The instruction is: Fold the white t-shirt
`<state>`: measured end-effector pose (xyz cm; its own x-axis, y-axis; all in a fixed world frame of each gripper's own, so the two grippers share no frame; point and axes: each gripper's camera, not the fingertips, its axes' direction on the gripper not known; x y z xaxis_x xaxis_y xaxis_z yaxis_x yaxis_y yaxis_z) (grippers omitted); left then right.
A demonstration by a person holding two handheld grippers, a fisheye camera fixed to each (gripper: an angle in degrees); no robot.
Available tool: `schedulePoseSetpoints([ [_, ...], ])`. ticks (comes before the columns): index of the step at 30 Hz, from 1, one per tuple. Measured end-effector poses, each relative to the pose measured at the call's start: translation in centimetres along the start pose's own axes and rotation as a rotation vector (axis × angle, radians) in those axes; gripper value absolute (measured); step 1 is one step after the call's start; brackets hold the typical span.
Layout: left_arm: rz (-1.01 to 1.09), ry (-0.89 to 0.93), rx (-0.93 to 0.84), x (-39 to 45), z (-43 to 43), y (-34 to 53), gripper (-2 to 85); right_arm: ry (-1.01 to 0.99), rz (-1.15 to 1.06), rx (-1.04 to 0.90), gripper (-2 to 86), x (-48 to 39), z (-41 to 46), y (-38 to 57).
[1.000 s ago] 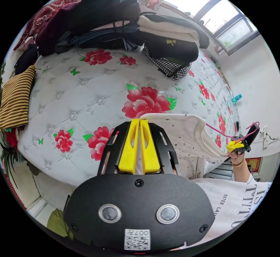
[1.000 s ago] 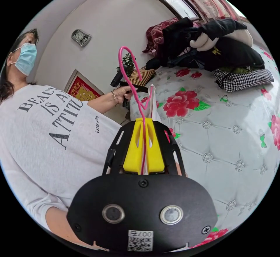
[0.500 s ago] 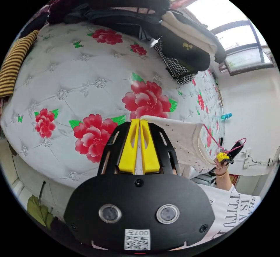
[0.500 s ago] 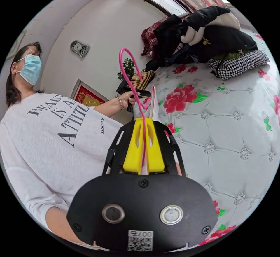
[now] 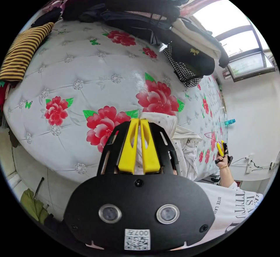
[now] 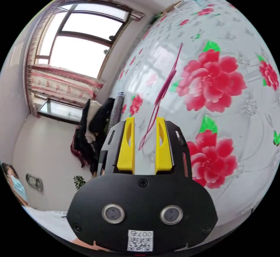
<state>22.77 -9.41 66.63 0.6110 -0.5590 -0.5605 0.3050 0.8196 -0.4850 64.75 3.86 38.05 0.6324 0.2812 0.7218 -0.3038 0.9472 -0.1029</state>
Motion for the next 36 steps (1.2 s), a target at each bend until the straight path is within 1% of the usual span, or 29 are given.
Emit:
schedulePoseSetpoints([
  [3,0.002,0.01,0.002,-0.1,-0.4,0.6,-1.0,0.167,0.101,0.061,8.9,1.8,-3.4,1.1],
  [5,0.013,0.006,0.003,0.0,-0.5,1.1,-1.0,0.194,0.11,0.074,9.4,1.4,-4.6,2.7],
  [7,0.022,0.001,0.005,0.2,-0.6,1.6,-1.0,0.127,0.001,0.0,9.6,-0.9,-3.8,4.7],
  [9,0.033,-0.013,0.009,0.7,-0.5,2.2,-1.0,0.061,-0.227,-0.26,10.1,-6.3,1.0,8.8],
  [10,0.037,-0.018,0.011,0.8,-0.5,2.4,-1.0,0.049,-0.289,-0.331,10.2,-7.9,2.5,10.1],
  [11,0.047,-0.027,0.018,1.2,-0.6,2.6,-1.0,0.029,-0.42,-0.447,10.4,-11.0,5.1,13.1],
  [12,0.06,-0.034,0.025,1.6,-0.7,2.9,-1.0,0.007,-0.551,-0.532,10.5,-13.9,7.4,16.3],
  [13,0.067,-0.037,0.028,1.8,-0.8,3.0,-1.0,-0.002,-0.613,-0.563,10.6,-15.3,8.4,17.8],
  [14,0.083,-0.04,0.035,2.3,-0.9,3.3,-1.0,-0.007,-0.721,-0.613,10.4,-17.4,10.2,20.7],
  [15,0.101,-0.042,0.039,2.6,-1.1,3.6,-1.0,0.01,-0.812,-0.673,10.0,-19.0,12.2,23.4],
  [16,0.109,-0.044,0.041,2.8,-1.3,3.7,-1.0,0.034,-0.852,-0.703,9.6,-19.6,13.1,24.6],
  [18,0.146,-0.058,0.053,3.3,-2.0,4.5,-1.0,0.182,-0.959,-0.817,6.6,-20.4,16.3,28.2],
  [20,0.168,-0.075,0.065,3.3,-2.7,5.1,-1.0,0.29,-0.993,-0.773,4.1,-21.2,16.5,28.6],
  [23,0.188,-0.097,0.094,2.9,-4.3,5.7,-1.0,0.205,-0.999,-0.692,1.9,-24.6,13.4,26.1],
  [25,0.209,-0.105,0.109,3.0,-5.4,5.3,-1.0,0.173,-1.05,-0.674,1.2,-27.2,11.4,24.8],
  [27,0.286,-0.119,0.135,4.4,-6.7,3.3,-1.0,0.188,-1.168,-0.639,0.8,-30.5,9.5,24.3],
  [29,0.317,-0.173,0.149,5.6,-7.0,1.3,-0.9,0.152,-1.189,-0.587,0.8,-33.0,9.0,23.2],
  [31,0.353,-0.143,0.264,6.5,-7.8,-0.8,-0.9,0.169,-1.2,-0.496,1.0,-35.6,9.7,21.8],
  [32,0.374,-0.136,0.328,7.3,-8.4,-2.5,-0.8,0.209,-1.217,-0.406,1.3,-37.3,10.7,21.0],
  [33,0.41,-0.167,0.371,8.6,-8.6,-4.3,-0.6,0.223,-1.216,-0.336,1.9,-38.7,12.2,20.2],
  [34,0.432,-0.197,0.382,9.3,-8.5,-5.2,-0.5,0.229,-1.205,-0.313,2.2,-39.1,13.1,19.7],
  [35,0.434,-0.304,0.379,10.3,-7.5,-6.9,-0.3,0.263,-1.156,-0.306,2.8,-39.7,15.5,18.7],
  [36,0.383,-0.436,0.331,10.5,-6.2,-8.4,0.0,0.338,-1.076,-0.349,3.4,-39.7,17.7,17.7],
])
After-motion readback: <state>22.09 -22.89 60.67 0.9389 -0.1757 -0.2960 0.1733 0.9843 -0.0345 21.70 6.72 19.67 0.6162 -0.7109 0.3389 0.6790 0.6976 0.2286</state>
